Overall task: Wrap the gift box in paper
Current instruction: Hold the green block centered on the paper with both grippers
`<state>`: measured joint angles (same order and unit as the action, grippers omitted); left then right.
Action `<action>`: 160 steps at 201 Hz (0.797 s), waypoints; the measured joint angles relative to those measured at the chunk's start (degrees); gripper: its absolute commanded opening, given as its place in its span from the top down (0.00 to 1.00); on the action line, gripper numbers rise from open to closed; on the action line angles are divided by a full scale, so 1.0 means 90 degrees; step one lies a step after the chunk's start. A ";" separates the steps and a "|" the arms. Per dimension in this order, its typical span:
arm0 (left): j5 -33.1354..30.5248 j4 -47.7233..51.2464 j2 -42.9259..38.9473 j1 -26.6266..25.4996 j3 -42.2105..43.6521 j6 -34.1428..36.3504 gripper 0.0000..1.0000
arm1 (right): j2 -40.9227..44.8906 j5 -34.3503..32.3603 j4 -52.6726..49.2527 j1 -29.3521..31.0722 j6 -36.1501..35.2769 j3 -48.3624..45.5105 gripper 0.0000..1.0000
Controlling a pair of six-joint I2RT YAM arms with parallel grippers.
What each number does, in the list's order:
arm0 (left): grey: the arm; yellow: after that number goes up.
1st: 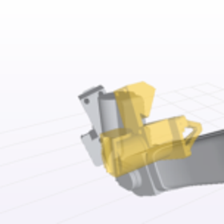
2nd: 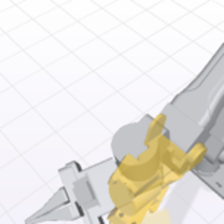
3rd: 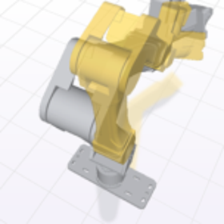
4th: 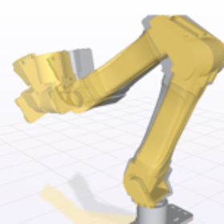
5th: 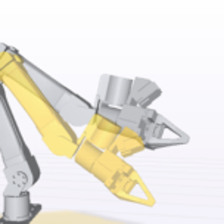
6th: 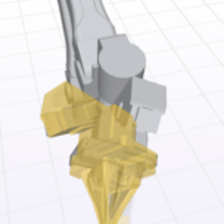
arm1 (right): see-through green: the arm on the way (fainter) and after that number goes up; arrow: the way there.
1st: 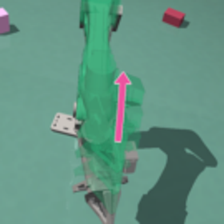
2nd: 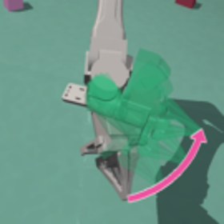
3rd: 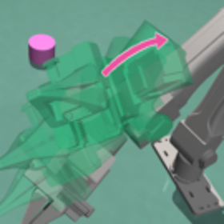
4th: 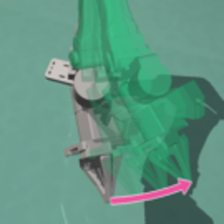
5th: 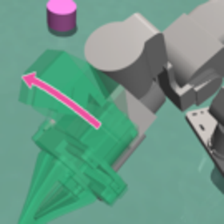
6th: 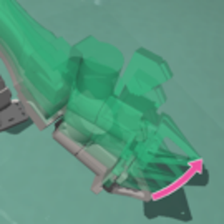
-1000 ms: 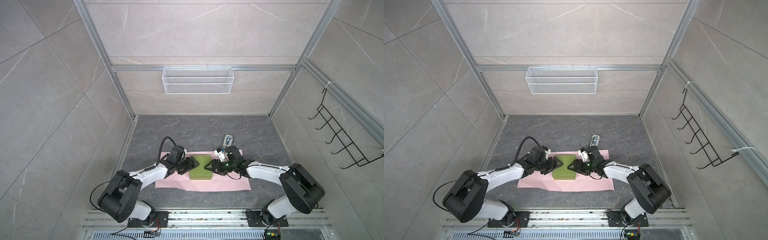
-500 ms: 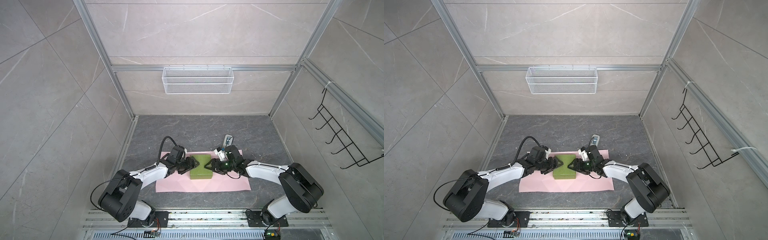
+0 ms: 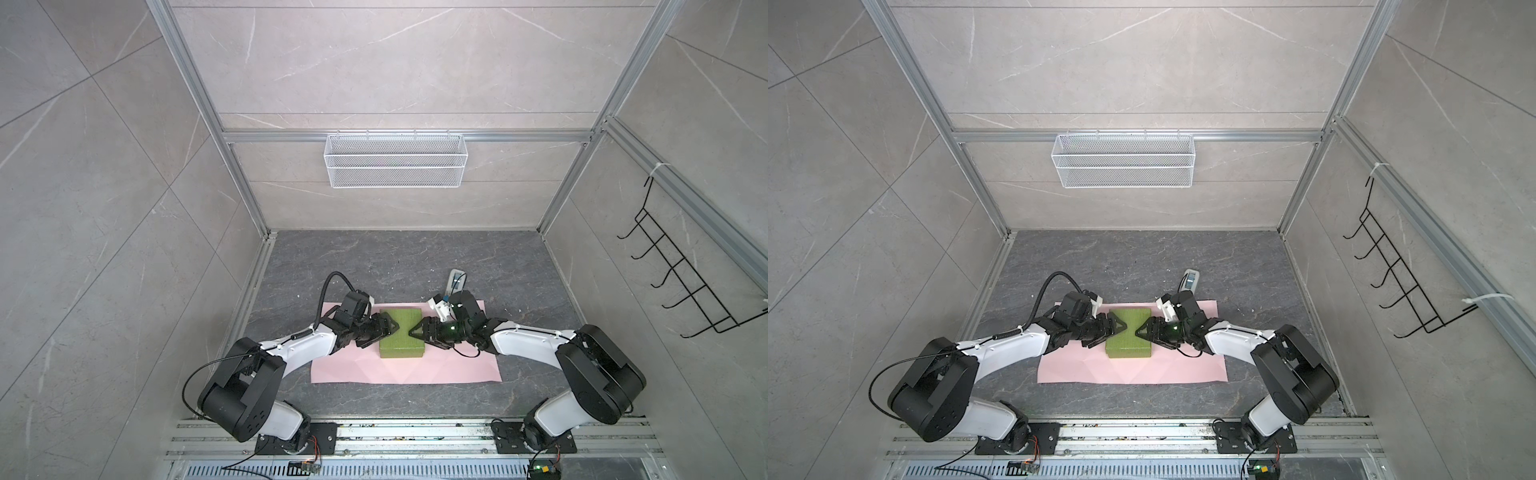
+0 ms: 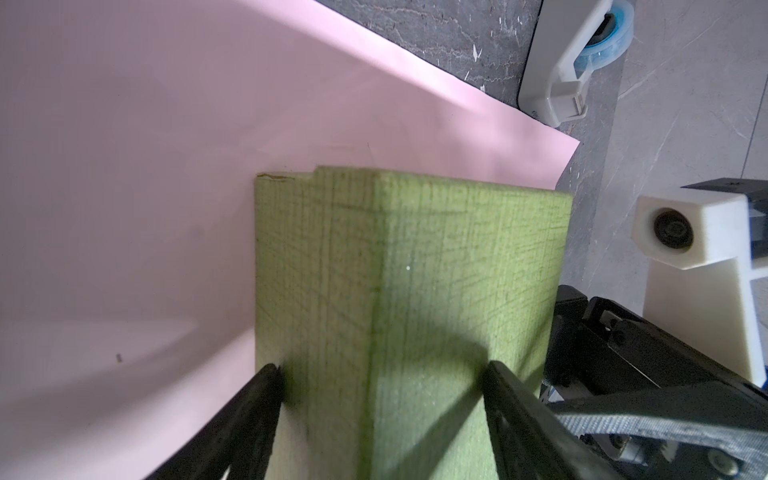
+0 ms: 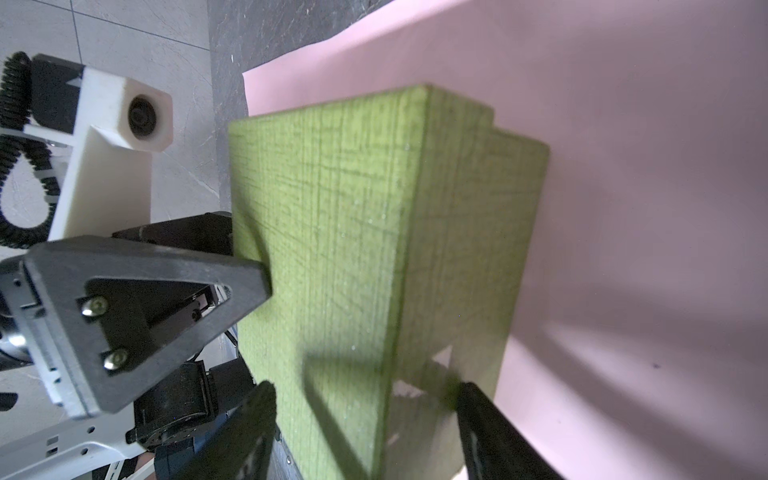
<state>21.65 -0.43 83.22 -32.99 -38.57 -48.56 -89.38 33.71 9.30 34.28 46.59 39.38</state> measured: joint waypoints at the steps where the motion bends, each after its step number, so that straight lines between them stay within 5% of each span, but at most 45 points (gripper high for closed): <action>1: 0.0000 0.0000 0.0000 0.0000 0.0000 0.0000 0.23 | 0.0000 0.0000 0.0000 0.0000 0.0000 0.0000 0.30; 160: 0.0175 -0.0024 0.0129 0.0015 -0.0100 0.0019 0.23 | 0.0163 -0.0185 -0.0189 0.0000 -0.0005 0.0000 0.30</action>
<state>23.22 -0.64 84.38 -32.86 -39.46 -48.38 -87.92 32.05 7.60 34.28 46.54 39.38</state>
